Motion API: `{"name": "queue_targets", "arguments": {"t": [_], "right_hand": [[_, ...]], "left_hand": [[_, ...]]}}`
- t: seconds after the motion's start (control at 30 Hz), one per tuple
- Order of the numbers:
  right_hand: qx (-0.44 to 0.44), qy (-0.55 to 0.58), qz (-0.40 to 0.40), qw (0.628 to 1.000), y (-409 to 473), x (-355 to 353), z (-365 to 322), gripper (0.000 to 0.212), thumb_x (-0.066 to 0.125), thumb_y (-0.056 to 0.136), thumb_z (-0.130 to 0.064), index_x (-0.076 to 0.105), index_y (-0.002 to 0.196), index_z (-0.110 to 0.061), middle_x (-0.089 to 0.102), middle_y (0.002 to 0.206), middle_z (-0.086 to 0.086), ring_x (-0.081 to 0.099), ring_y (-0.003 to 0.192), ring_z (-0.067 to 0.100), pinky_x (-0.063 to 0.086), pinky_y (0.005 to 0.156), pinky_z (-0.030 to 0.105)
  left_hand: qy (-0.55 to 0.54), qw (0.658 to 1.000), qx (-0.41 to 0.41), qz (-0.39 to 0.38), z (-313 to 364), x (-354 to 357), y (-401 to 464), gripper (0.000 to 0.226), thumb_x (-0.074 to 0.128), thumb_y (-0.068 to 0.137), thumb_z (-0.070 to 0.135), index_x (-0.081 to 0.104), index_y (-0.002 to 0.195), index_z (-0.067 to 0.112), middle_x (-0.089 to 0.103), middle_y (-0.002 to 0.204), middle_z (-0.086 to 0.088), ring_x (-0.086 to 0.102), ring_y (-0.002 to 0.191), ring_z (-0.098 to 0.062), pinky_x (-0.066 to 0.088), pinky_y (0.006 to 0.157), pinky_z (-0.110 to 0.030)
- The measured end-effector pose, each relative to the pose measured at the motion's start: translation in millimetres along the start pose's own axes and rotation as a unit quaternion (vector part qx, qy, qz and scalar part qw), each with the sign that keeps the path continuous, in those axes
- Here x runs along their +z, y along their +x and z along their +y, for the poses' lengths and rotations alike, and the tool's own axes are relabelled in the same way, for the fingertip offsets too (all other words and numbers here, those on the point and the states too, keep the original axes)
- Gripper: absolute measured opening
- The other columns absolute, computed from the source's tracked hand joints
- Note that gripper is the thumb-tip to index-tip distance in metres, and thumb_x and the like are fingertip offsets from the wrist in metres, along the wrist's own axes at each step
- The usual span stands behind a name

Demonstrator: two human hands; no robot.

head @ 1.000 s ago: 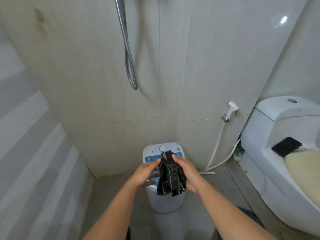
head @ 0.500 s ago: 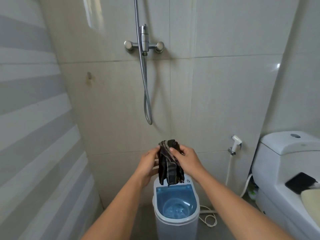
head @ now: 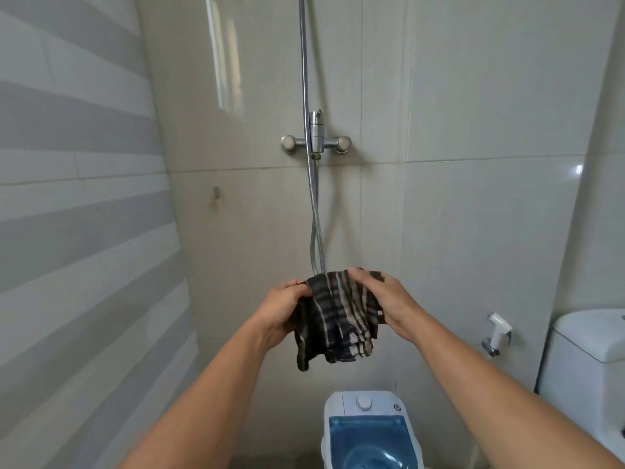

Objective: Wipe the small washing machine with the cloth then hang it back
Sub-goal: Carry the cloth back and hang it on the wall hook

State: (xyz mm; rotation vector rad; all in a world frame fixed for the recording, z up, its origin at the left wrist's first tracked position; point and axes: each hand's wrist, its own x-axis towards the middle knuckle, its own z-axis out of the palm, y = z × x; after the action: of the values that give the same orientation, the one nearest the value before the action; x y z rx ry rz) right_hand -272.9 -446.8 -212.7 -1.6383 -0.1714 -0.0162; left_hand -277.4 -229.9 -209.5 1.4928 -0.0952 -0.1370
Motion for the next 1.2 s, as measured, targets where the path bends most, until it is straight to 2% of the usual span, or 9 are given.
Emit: {"name": "queue_targets", "arguments": {"t": [0.17,0.3,0.4,0.47,0.6,0.77,0.97,1.07,1.2], "right_hand": [[-0.045,-0.084,-0.070,0.993,35,26,-39,0.026,0.086,0.078,-0.028,0.078,0.101,-0.017,0.080,0.094,0.003,0.076,0.090,0.019,0.059,0.080,0.031],[-0.086,-0.151,-0.030,0.984,81,53,-70,0.021,0.075,0.080,-0.016,0.076,0.100,-0.014,0.077,0.098,0.011,0.074,0.094,0.025,0.059,0.086,0.033],[-0.080,-0.183,-0.078,0.977,111,74,-88,0.024,0.078,0.081,-0.033,0.077,0.102,-0.023,0.076,0.102,0.003,0.071,0.089,0.014,0.054,0.071,0.024],[-0.081,-0.202,-0.126,0.968,133,91,-93,0.042,0.084,0.074,-0.052,0.076,0.106,-0.027,0.078,0.102,0.000,0.074,0.090,0.012,0.056,0.074,0.024],[-0.147,-0.194,-0.111,0.964,192,126,-89,0.027,0.080,0.085,-0.034,0.078,0.096,-0.010,0.075,0.082,0.003,0.069,0.070,0.009,0.052,0.067,0.020],[-0.193,-0.229,-0.122,0.946,273,172,-93,0.013,0.070,0.094,-0.021,0.076,0.086,-0.014,0.070,0.073,-0.003,0.063,0.066,0.006,0.048,0.065,0.018],[-0.313,-0.285,-0.027,0.906,362,228,-114,0.013,0.072,0.088,-0.021,0.079,0.099,-0.020,0.077,0.098,0.000,0.069,0.094,0.015,0.053,0.089,0.031],[-0.333,-0.316,0.000,0.888,398,250,-117,0.018,0.066,0.092,-0.025,0.078,0.105,-0.021,0.077,0.106,-0.001,0.069,0.100,0.017,0.055,0.094,0.035],[-0.361,-0.384,0.039,0.849,429,270,-117,0.020,0.060,0.095,-0.024,0.076,0.106,-0.019,0.075,0.105,0.003,0.069,0.096,0.022,0.057,0.088,0.039]], "left_hand": [[0.109,0.993,0.035,0.021,49,-28,19,0.007,0.057,0.083,0.018,0.062,0.078,0.015,0.062,0.079,-0.009,0.060,0.077,-0.025,0.044,0.071,-0.035],[0.163,0.983,0.053,0.068,77,-57,38,0.012,0.062,0.081,0.028,0.059,0.080,0.016,0.060,0.074,-0.004,0.058,0.075,-0.022,0.044,0.069,-0.035],[0.181,0.976,0.082,0.094,90,-83,60,0.017,0.070,0.084,0.031,0.064,0.088,0.015,0.067,0.081,-0.008,0.065,0.077,-0.024,0.050,0.071,-0.037],[0.191,0.970,0.111,0.105,98,-101,75,0.017,0.071,0.088,0.030,0.067,0.089,0.013,0.071,0.081,-0.008,0.068,0.078,-0.024,0.051,0.072,-0.038],[0.259,0.942,0.165,0.138,114,-141,106,0.016,0.070,0.092,0.028,0.071,0.091,0.013,0.076,0.088,-0.007,0.072,0.082,-0.022,0.055,0.075,-0.035],[0.379,0.868,0.230,0.223,118,-194,162,0.006,0.068,0.091,0.024,0.068,0.085,0.024,0.072,0.086,0.003,0.069,0.087,-0.018,0.054,0.079,-0.036],[0.529,0.721,0.304,0.328,136,-247,227,0.016,0.057,0.092,0.027,0.045,0.100,0.034,0.067,0.094,0.009,0.064,0.078,-0.020,0.055,0.065,-0.040],[0.569,0.656,0.347,0.354,140,-272,259,0.013,0.057,0.093,0.022,0.055,0.104,0.028,0.065,0.102,0.008,0.061,0.084,-0.021,0.046,0.064,-0.034],[0.600,0.603,0.373,0.371,141,-300,295,0.016,0.056,0.095,0.021,0.065,0.108,0.024,0.065,0.104,0.002,0.064,0.086,-0.024,0.044,0.063,-0.033]]}}
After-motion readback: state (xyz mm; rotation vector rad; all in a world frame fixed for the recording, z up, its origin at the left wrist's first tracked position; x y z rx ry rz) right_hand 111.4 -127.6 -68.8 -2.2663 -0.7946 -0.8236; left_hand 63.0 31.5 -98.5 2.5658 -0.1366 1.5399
